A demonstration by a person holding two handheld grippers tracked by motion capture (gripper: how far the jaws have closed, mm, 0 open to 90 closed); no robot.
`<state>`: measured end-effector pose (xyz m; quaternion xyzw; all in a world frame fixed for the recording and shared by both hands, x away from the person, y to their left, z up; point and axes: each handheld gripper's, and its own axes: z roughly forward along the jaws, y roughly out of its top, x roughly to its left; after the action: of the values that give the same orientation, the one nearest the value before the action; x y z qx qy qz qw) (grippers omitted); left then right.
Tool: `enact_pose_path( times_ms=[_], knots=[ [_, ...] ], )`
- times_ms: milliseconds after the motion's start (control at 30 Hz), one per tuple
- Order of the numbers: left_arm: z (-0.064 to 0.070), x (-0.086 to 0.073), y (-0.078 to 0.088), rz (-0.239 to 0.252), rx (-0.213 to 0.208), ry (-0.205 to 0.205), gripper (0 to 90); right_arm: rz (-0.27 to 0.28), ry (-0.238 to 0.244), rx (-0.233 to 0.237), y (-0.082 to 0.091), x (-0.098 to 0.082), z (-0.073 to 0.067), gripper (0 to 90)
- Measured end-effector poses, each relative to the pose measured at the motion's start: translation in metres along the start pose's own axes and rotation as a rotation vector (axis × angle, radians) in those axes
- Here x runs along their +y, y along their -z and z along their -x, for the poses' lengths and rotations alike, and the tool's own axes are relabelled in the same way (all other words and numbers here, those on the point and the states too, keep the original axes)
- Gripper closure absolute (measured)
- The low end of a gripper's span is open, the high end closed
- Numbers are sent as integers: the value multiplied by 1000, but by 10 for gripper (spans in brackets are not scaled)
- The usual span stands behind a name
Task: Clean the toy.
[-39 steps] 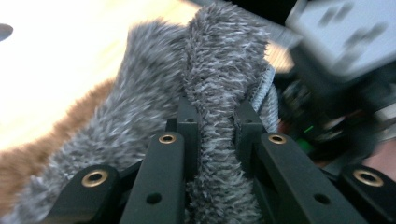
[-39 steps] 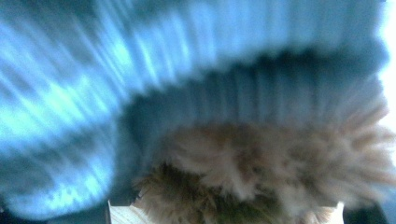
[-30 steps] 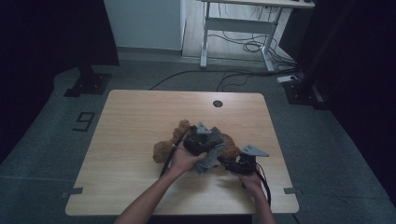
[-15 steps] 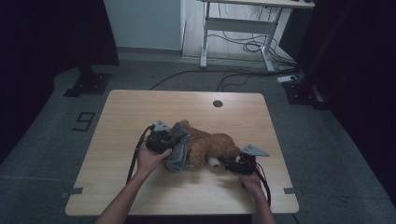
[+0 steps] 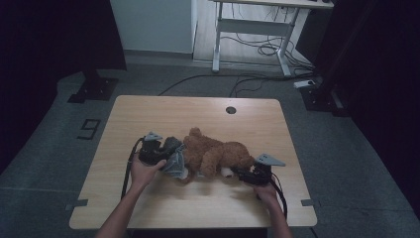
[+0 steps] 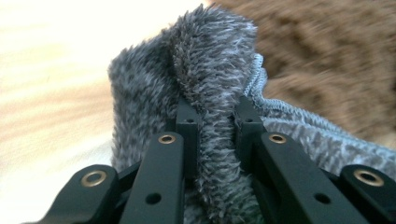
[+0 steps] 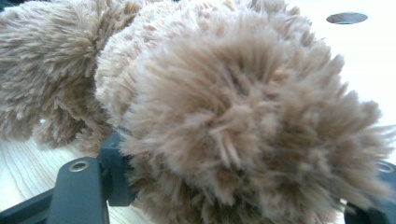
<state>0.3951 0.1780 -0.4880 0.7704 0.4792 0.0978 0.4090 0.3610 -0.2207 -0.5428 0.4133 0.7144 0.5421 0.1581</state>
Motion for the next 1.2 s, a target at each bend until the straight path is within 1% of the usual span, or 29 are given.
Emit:
enact_pose_path(
  times_ms=[67,133,233,300,333,433,533,567,633,700,767,800,833,933,1033,1100,1200],
  knots=[
    [-6,-7,-2,-24,17,7,771,0,-1,-1,0,0,0,281],
    [-11,-15,-5,-45,22,14,771,-1,-3,-1,0,0,0,282],
    [-15,-24,-7,-37,-29,34,771,-3,-6,-2,0,0,1,281],
    [-15,-23,-5,-20,-42,36,770,-2,-7,-4,0,0,1,281],
    [-14,-21,-4,-9,-53,31,770,-2,-10,-5,0,0,0,281],
    [-10,-9,4,18,-87,18,770,-2,-12,-6,0,0,1,281],
    [5,6,8,35,-140,-6,770,-1,-17,-7,0,0,1,281],
    [12,11,7,36,-147,-25,770,0,-17,-8,0,0,1,281],
    [27,21,3,34,-143,-67,769,-1,-16,-9,0,0,1,281],
    [39,29,-3,32,-145,-83,769,-5,-15,-12,0,0,1,281],
    [45,35,-10,18,-131,-93,768,-3,-21,-15,0,0,1,281],
    [45,37,-15,13,-118,-86,768,-2,-23,-16,0,0,1,280],
    [43,37,-18,8,-118,-74,769,-2,-29,-18,0,0,1,280],
    [28,34,-24,-7,-150,7,769,0,-33,-17,0,0,2,280],
    [15,26,-29,-32,-115,38,770,0,-31,-16,0,0,1,280],
    [7,20,-34,-57,-113,66,770,0,-26,-16,0,0,1,279],
    [-1,11,-38,-93,-105,75,770,-1,-22,-16,0,0,1,279]
  ],
)
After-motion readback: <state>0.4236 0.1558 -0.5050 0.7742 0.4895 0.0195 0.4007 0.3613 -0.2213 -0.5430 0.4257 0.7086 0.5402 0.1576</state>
